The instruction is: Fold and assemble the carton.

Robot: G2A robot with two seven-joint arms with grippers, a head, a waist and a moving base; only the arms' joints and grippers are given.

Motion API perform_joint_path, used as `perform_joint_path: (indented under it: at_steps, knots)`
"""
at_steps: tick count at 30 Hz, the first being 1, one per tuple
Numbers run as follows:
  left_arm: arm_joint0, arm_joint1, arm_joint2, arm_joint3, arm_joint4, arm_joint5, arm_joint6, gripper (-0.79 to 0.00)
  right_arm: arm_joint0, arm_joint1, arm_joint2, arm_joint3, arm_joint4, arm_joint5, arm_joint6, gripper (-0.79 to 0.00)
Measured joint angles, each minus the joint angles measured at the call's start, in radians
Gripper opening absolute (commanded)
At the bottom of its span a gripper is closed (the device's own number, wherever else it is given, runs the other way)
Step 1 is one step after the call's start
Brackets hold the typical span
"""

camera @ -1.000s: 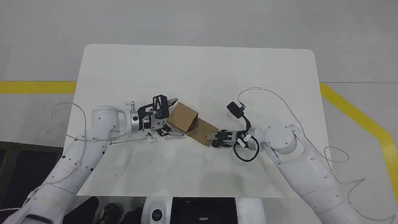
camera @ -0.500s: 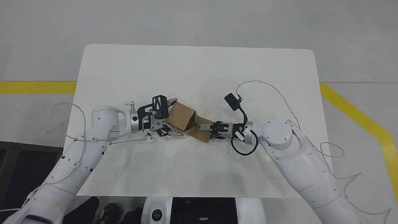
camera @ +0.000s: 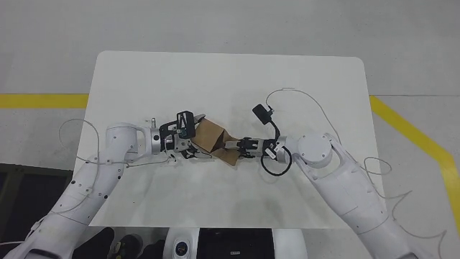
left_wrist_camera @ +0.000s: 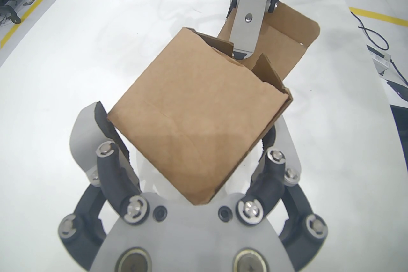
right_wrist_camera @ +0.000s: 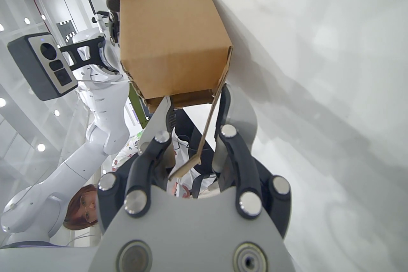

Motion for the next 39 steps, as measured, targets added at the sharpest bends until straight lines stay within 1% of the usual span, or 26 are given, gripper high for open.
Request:
perform_joint_path:
  at_steps: [9,10,15,21,25,28,29,30,34,35,37,39]
  knots:
    - [0.000,0.000,0.003,-0.002,0.003,-0.006,-0.003,0.000,0.037,-0.014,-0.017,0.029,0.030,0.002,-0.035,-0.505]
    - [0.000,0.000,0.003,-0.001,0.003,-0.007,-0.003,0.000,0.037,-0.014,-0.017,0.029,0.032,0.002,-0.035,-0.489]
    - [0.001,0.000,0.003,0.002,0.008,-0.009,-0.002,0.000,0.028,-0.012,-0.007,0.020,0.040,0.007,-0.031,-0.437]
    - [0.001,0.000,0.003,0.003,0.013,-0.009,0.001,0.000,0.008,-0.008,0.012,-0.010,0.057,0.004,-0.037,-0.431]
    - [0.000,0.001,0.004,0.005,0.015,-0.011,0.001,0.000,-0.002,-0.007,0.020,-0.020,0.067,-0.005,-0.042,-0.403]
    - [0.000,0.001,0.004,0.006,0.017,-0.012,0.002,0.000,-0.007,-0.007,0.023,-0.021,0.077,-0.014,-0.047,-0.274]
    - [0.000,0.001,0.004,0.006,0.018,-0.012,0.003,0.000,-0.008,-0.008,0.024,-0.021,0.081,-0.018,-0.050,-0.172]
    - [0.000,0.001,0.004,0.006,0.019,-0.012,0.003,0.000,-0.010,-0.008,0.025,-0.020,0.085,-0.022,-0.053,-0.123]
    - [0.000,0.001,0.004,0.007,0.024,-0.011,0.005,0.000,-0.012,-0.008,0.031,-0.023,0.093,-0.033,-0.062,-0.166]
    - [0.000,0.001,0.004,0.007,0.025,-0.011,0.006,0.000,-0.015,-0.008,0.034,-0.024,0.098,-0.038,-0.065,-0.206]
    - [0.000,0.001,0.005,0.007,0.026,-0.011,0.007,0.000,-0.024,-0.009,0.042,-0.029,0.116,-0.057,-0.080,-0.314]
    - [0.000,0.001,0.006,0.006,0.027,-0.012,0.008,0.000,-0.032,-0.009,0.046,-0.030,0.127,-0.075,-0.089,-0.366]
